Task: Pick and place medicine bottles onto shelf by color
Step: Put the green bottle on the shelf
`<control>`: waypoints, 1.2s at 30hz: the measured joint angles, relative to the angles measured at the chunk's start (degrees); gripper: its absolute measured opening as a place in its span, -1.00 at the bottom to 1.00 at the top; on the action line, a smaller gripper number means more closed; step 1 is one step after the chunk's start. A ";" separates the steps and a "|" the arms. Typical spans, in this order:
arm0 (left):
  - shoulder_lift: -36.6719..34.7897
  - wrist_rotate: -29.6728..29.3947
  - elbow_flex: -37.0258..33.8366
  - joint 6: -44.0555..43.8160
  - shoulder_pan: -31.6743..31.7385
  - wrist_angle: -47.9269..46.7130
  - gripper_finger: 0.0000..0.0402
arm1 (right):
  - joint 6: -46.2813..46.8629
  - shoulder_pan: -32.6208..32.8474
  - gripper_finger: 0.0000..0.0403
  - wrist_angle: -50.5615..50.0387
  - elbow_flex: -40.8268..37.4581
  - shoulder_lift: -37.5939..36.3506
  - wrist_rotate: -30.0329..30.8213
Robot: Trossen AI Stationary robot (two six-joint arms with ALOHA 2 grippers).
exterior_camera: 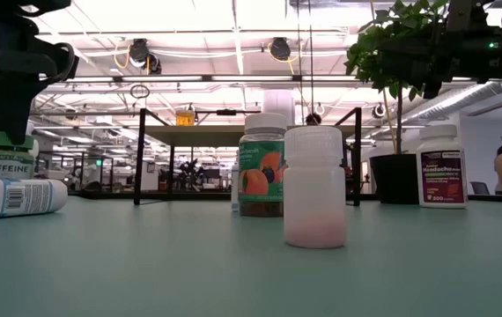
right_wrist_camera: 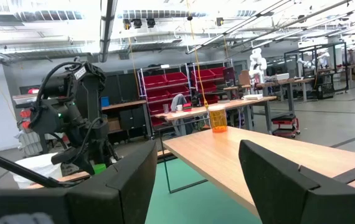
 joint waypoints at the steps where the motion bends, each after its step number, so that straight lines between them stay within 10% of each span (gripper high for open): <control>1: 0.01 0.10 0.40 0.71 0.58 -0.13 0.04 | 0.00 0.00 0.11 0.00 -0.01 0.00 -0.01; 18: 1.63 -4.31 27.41 29.96 17.72 -4.69 -0.01 | -0.22 0.00 0.11 0.00 -0.01 0.00 -0.01; 36: 24.36 -3.93 56.07 63.15 39.33 -6.87 0.01 | -0.90 0.00 0.11 -1.48 0.01 0.04 0.11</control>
